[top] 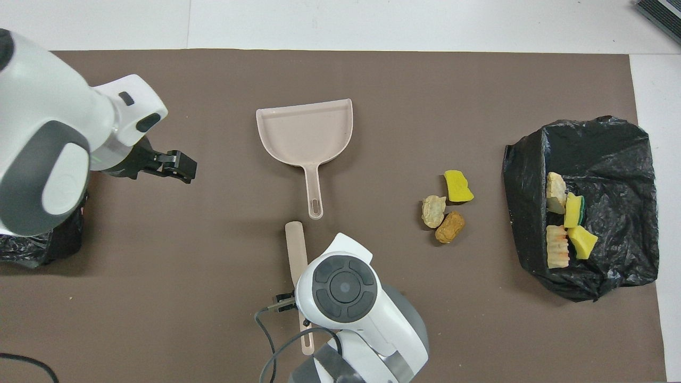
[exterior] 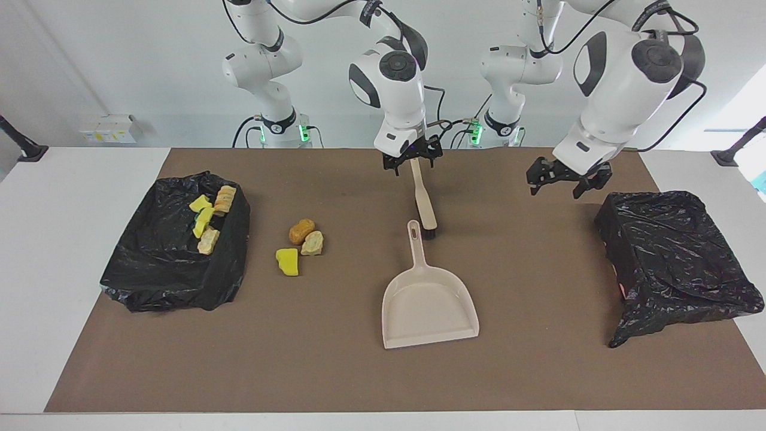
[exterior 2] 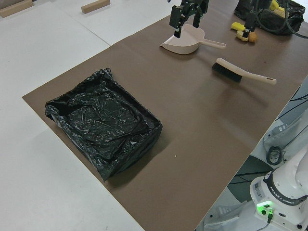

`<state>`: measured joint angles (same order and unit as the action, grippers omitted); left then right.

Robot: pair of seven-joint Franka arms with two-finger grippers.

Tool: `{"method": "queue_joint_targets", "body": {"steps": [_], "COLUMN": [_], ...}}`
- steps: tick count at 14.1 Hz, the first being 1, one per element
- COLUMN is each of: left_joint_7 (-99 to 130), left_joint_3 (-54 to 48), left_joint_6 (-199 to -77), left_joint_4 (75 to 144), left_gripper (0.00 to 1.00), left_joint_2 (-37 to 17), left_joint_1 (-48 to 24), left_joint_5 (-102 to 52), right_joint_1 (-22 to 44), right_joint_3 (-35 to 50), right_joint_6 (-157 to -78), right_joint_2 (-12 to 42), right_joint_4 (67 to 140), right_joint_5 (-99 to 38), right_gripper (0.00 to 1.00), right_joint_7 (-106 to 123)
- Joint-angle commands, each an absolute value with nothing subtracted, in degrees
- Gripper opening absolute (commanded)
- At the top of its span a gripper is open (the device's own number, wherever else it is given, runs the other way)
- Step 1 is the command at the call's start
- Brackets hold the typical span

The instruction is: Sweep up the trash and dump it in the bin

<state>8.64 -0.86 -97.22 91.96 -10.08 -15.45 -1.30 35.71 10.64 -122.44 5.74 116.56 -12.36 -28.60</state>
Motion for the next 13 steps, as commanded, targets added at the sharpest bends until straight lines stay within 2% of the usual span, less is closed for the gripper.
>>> {"method": "queue_joint_targets", "body": {"steps": [1, 6, 8, 9, 10, 12, 13], "left_joint_7": [15.27, 24.07, 27.15, 27.85, 28.64, 31.89, 32.51], "left_joint_3": [-0.09, -0.09, -0.09, -0.09, -0.09, -0.09, -0.09], "left_joint_6": [-97.38, -104.57, -107.48, -109.06, -110.73, -111.71, -112.49], "left_joint_4": [84.40, 83.67, 84.63, 85.77, 87.52, 87.54, 87.71], "left_gripper": [1.00, 1.00, 1.00, 1.00, 1.00, 1.00, 1.00], "left_joint_2": [-18.51, -23.81, -24.26, -24.34, -24.35, -28.10, -28.65], "left_joint_1": [-20.81, -26.98, -29.26, -29.96, -30.93, -33.82, -34.45], "left_joint_5": [-0.09, 0.00, 1.14, 1.23, 1.23, 1.23, 1.23], "right_joint_1": [37.69, 39.89, 40.34, 40.69, 40.69, 40.69, 40.69], "right_joint_3": [10.28, 10.20, 10.28, 10.28, 10.28, 10.28, 10.28], "right_joint_6": [-128.38, -132.01, -134.46, -134.39, -134.30, -133.95, -133.77], "right_joint_2": [6.75, 9.23, 9.14, 8.97, 8.96, 9.05, 9.05], "right_joint_4": [119.88, 120.93, 123.21, 123.31, 123.31, 123.22, 123.22], "right_joint_5": [-14.15, -14.06, -13.89, -13.80, -13.89, -13.89, -13.89], "right_gripper": [1.00, 1.00, 1.00, 0.95, 0.76, 0.23, 0.02], "right_joint_7": [-26.27, -26.46, -26.37, -26.37, -26.19, -26.54, -26.63]}}
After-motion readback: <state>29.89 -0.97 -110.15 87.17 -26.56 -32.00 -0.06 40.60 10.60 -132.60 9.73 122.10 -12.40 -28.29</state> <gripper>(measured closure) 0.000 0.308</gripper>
